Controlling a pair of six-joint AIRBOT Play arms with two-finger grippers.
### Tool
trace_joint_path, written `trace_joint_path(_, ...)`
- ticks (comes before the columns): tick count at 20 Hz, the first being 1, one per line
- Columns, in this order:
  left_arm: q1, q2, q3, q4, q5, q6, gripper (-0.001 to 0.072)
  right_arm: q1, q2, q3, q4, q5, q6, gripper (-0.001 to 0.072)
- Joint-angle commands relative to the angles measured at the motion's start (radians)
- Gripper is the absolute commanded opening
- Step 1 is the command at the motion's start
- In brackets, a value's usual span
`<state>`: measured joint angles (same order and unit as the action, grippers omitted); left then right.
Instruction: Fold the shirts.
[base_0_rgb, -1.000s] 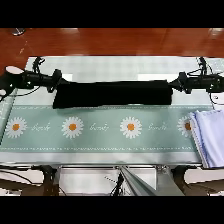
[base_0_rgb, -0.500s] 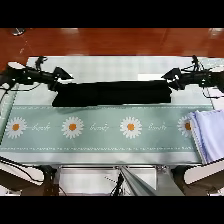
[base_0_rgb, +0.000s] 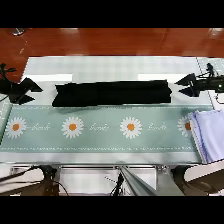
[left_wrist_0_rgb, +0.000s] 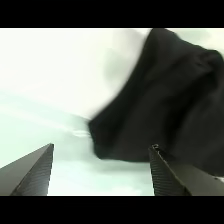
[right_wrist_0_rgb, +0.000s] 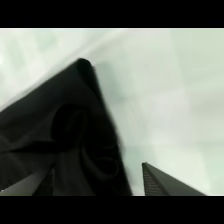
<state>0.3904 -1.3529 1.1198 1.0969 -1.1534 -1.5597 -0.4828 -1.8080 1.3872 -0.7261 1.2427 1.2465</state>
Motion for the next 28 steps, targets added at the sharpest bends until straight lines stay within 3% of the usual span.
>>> trace_joint_path(1,-0.092,0.21,-0.23,-0.124,0.213,0.056,0.0704,0.06,-0.048,0.001,-0.016,0.023,0.006,0.0615)
trace_joint_path(6,-0.339,0.23,-0.268,-0.204,0.212,0.138,0.0703,0.196,-0.086,0.002,-0.017,0.012,-0.003,0.0592)
trace_joint_path(7,-0.374,0.222,-0.262,-0.208,0.212,0.138,0.0702,0.214,-0.085,0.002,-0.013,0.008,-0.003,0.0431)
trace_joint_path(8,-0.401,0.211,-0.254,-0.208,0.212,0.138,0.0698,0.221,-0.08,0.002,-0.012,0.01,-0.004,0.0192)
trace_joint_path(9,-0.42,0.201,-0.245,-0.208,0.212,0.138,0.0556,0.22,-0.07,0.002,-0.006,0.025,-0.023,0.002)
trace_joint_path(10,-0.433,0.193,-0.238,-0.208,0.211,0.138,0.0108,0.212,-0.05,0.002,-0.012,0.046,-0.04,0.0021)
trace_joint_path(11,-0.443,0.185,-0.232,-0.208,0.212,0.132,0.0017,0.201,-0.019,0.001,-0.031,0.075,-0.045,0.0021)
trace_joint_path(15,-0.562,0.107,-0.164,-0.206,0.235,0.123,0.0017,0.204,0.227,-0.071,-0.21,0.113,-0.055,0.002)
trace_joint_path(18,-0.687,-0.034,-0.081,-0.208,0.302,0.085,0.0017,0.204,0.452,-0.2,-0.2,0.084,-0.055,0.002)
trace_joint_path(22,-0.868,-0.271,0.155,-0.208,0.293,0.055,0.0017,0.206,0.715,-0.357,-0.196,0.082,-0.047,0.0021)
trace_joint_path(28,-1.103,-0.552,0.476,-0.248,0.209,-0.061,0.0017,0.206,0.922,-0.41,-0.14,0.106,-0.017,0.002)
